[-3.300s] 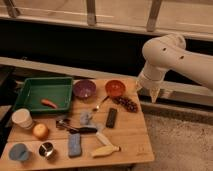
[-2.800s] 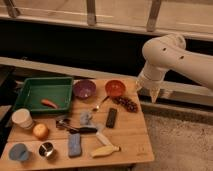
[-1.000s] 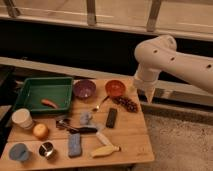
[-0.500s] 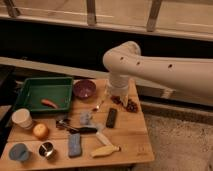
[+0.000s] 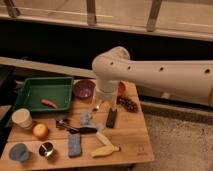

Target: Place sponge in purple bowl

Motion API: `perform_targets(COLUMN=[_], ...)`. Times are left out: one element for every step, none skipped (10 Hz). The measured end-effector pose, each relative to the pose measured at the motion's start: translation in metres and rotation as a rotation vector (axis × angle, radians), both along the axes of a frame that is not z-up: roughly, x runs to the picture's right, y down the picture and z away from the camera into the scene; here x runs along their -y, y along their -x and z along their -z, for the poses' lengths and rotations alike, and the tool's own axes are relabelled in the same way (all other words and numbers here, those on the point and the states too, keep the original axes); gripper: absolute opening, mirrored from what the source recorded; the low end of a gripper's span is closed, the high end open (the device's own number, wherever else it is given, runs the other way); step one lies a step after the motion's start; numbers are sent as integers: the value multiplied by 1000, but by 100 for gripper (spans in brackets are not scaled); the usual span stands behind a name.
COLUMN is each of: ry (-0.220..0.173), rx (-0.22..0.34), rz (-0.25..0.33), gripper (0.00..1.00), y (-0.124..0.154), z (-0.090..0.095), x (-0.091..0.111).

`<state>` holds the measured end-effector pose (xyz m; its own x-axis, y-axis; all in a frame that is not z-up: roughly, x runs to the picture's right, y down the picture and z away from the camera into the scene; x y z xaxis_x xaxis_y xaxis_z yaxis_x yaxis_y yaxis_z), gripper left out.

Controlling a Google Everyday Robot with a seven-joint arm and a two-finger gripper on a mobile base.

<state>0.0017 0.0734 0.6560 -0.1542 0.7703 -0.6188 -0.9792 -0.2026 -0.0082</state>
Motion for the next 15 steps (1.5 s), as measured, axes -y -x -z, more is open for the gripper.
perform_targets(ry=[-1,9,22,42,74,89,125,165,191,213,215,216,216,216,210], rx=[1,-7,-3,4,17,29,51,75,97,126,123,121,122,125,113], rz=[3,24,36,41,40,42,52,69,86,108,109,109,111,114,119], gripper=[65,65,65,65,65,65,65,65,65,65,65,65,65,65,65], y=[1,2,8,16,24,31,46,63,75,88,86,84,86,87,84], z=[0,-1,-5,-12,-26,-32,-43,-51,-54,-54,-55,-55,-55,-54,-54], x=[0,-4,-10,-21,-40,-50,-68,-85,-96,-106,-106,-106,-107,-107,-106])
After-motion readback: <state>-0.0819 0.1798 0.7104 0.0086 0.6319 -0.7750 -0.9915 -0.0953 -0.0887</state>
